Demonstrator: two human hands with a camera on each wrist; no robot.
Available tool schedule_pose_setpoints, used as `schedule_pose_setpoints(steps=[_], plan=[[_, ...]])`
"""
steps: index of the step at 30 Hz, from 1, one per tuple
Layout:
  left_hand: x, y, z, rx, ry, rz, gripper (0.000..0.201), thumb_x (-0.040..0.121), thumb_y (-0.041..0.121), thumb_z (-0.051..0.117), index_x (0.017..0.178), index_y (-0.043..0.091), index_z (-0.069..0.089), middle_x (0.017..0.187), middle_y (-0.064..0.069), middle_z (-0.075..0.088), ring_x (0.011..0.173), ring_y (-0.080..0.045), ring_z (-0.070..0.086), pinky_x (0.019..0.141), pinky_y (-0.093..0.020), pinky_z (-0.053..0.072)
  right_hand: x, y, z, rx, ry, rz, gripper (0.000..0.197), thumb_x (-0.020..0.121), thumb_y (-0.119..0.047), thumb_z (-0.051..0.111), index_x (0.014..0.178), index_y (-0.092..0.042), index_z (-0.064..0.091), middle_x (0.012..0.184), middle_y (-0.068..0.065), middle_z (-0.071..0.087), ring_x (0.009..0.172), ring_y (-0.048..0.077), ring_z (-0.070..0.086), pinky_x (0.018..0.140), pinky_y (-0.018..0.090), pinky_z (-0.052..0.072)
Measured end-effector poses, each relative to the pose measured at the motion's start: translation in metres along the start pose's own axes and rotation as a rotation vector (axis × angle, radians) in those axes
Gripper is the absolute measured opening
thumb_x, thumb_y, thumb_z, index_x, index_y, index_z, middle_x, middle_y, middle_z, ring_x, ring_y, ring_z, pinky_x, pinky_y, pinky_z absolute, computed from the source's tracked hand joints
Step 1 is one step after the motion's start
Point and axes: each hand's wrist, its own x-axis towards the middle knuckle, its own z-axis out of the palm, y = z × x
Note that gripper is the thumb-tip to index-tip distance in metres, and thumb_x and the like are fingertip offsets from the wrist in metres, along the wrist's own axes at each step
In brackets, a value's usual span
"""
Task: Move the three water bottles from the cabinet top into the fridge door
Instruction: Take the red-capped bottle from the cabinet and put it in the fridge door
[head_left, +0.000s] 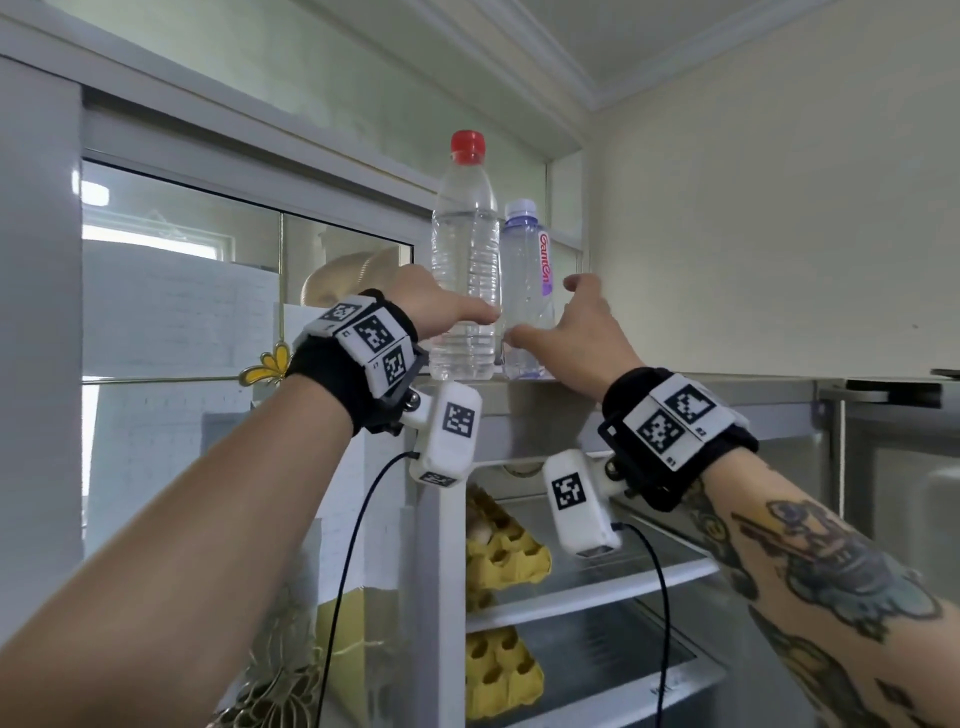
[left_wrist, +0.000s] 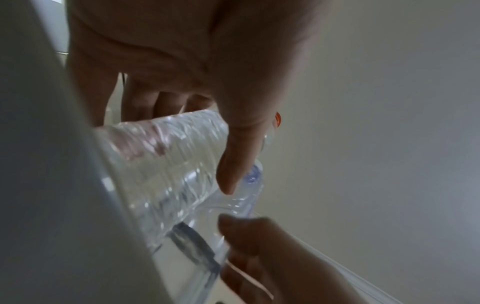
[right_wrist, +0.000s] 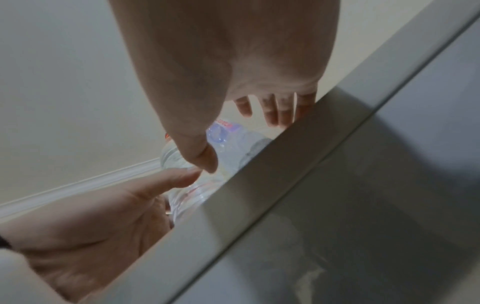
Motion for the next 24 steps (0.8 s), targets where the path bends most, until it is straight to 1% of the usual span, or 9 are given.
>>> schedule_pose_setpoints(steps=[2, 5, 8, 11, 13, 15, 18, 22, 24], plan=[[-0.017, 0.008, -0.006, -0.037, 0.000, 0.026, 0.088, 0.026, 0.066, 0.077, 0.103, 0.025, 0.070, 0.094, 0.003, 0.075, 0.083, -0.022, 0.073, 0.072, -0.043, 0.061, -0.005, -0.004, -0.005, 0.030, 0.092, -0.028, 0.084, 0.078, -0.035, 0.072, 0.144, -0.013, 0.027, 0.142, 0.012, 0.037, 0.131, 0.027, 0.040, 0.106, 0.039, 0.038], [-0.041, 0.025, -0.014, -0.145, -0.031, 0.076, 0.069, 0.042, 0.049, 0.086, 0.103, 0.021, 0.071, 0.094, 0.002, 0.076, 0.085, -0.019, 0.074, 0.073, -0.040, 0.061, -0.017, -0.012, -0.020, 0.081, 0.229, -0.116, 0.070, 0.080, -0.034, 0.068, 0.139, -0.014, 0.035, 0.137, 0.007, 0.037, 0.130, 0.023, 0.038, 0.109, 0.038, 0.035], [-0.061, 0.043, -0.016, -0.243, -0.026, 0.164, 0.049, 0.061, 0.034, 0.087, 0.106, 0.023, 0.070, 0.095, 0.006, 0.075, 0.085, -0.011, 0.073, 0.061, -0.027, 0.059, -0.032, -0.019, -0.040, 0.183, 0.232, -0.155, 0.062, 0.084, -0.038, 0.066, 0.136, -0.016, 0.039, 0.130, 0.002, 0.046, 0.122, 0.016, 0.046, 0.103, 0.031, 0.041], [-0.089, 0.061, -0.002, -0.311, -0.113, 0.234, 0.055, 0.054, 0.041, 0.085, 0.105, 0.026, 0.071, 0.096, 0.009, 0.076, 0.086, -0.009, 0.073, 0.066, -0.031, 0.060, -0.056, -0.025, -0.065, 0.306, 0.186, -0.158, 0.059, 0.086, -0.049, 0.062, 0.134, -0.020, 0.043, 0.117, -0.004, 0.058, 0.106, 0.009, 0.060, 0.089, 0.027, 0.049], [-0.108, 0.072, 0.021, -0.355, -0.190, 0.247, 0.055, 0.052, 0.036, 0.085, 0.103, 0.023, 0.069, 0.095, 0.006, 0.076, 0.085, -0.013, 0.074, 0.071, -0.038, 0.061, -0.076, -0.021, -0.083, 0.281, 0.184, -0.170, 0.055, 0.087, -0.049, 0.061, 0.131, -0.020, 0.045, 0.110, -0.008, 0.062, 0.096, 0.002, 0.064, 0.080, 0.022, 0.052], [-0.123, 0.082, 0.050, -0.376, -0.243, 0.256, 0.063, 0.049, 0.032, 0.081, 0.108, 0.019, 0.063, 0.097, 0.001, 0.073, 0.084, -0.016, 0.073, 0.072, -0.043, 0.061, -0.094, -0.012, -0.100, 0.260, 0.208, -0.161, 0.042, 0.087, -0.039, 0.067, 0.119, -0.020, 0.048, 0.100, -0.010, 0.064, 0.082, -0.005, 0.064, 0.066, 0.013, 0.049], [-0.138, 0.088, 0.101, -0.410, -0.347, 0.274, 0.075, 0.052, 0.035, 0.086, 0.120, 0.016, 0.058, 0.100, 0.002, 0.072, 0.083, -0.014, 0.073, 0.071, -0.040, 0.062, -0.120, 0.015, -0.125, 0.210, 0.236, -0.072, 0.039, 0.082, -0.027, 0.073, 0.113, -0.019, 0.050, 0.093, -0.009, 0.065, 0.072, -0.007, 0.065, 0.057, 0.010, 0.048], [-0.172, 0.092, 0.179, -0.470, -0.488, 0.276, 0.063, 0.057, 0.033, 0.089, 0.110, 0.017, 0.061, 0.090, 0.012, 0.069, 0.076, 0.005, 0.066, 0.064, -0.015, 0.052, -0.153, 0.064, -0.164, -0.050, 0.227, 0.121, 0.052, 0.074, -0.033, 0.078, 0.117, -0.017, 0.052, 0.093, -0.010, 0.068, 0.077, -0.003, 0.067, 0.065, 0.019, 0.054], [-0.186, 0.092, 0.217, -0.469, -0.565, 0.291, 0.064, 0.054, 0.034, 0.090, 0.110, 0.017, 0.065, 0.092, 0.010, 0.072, 0.080, 0.001, 0.068, 0.073, -0.023, 0.057, -0.165, 0.087, -0.181, -0.173, 0.201, 0.221, 0.056, 0.069, -0.036, 0.080, 0.116, -0.018, 0.054, 0.097, -0.010, 0.069, 0.085, 0.002, 0.067, 0.073, 0.024, 0.055]])
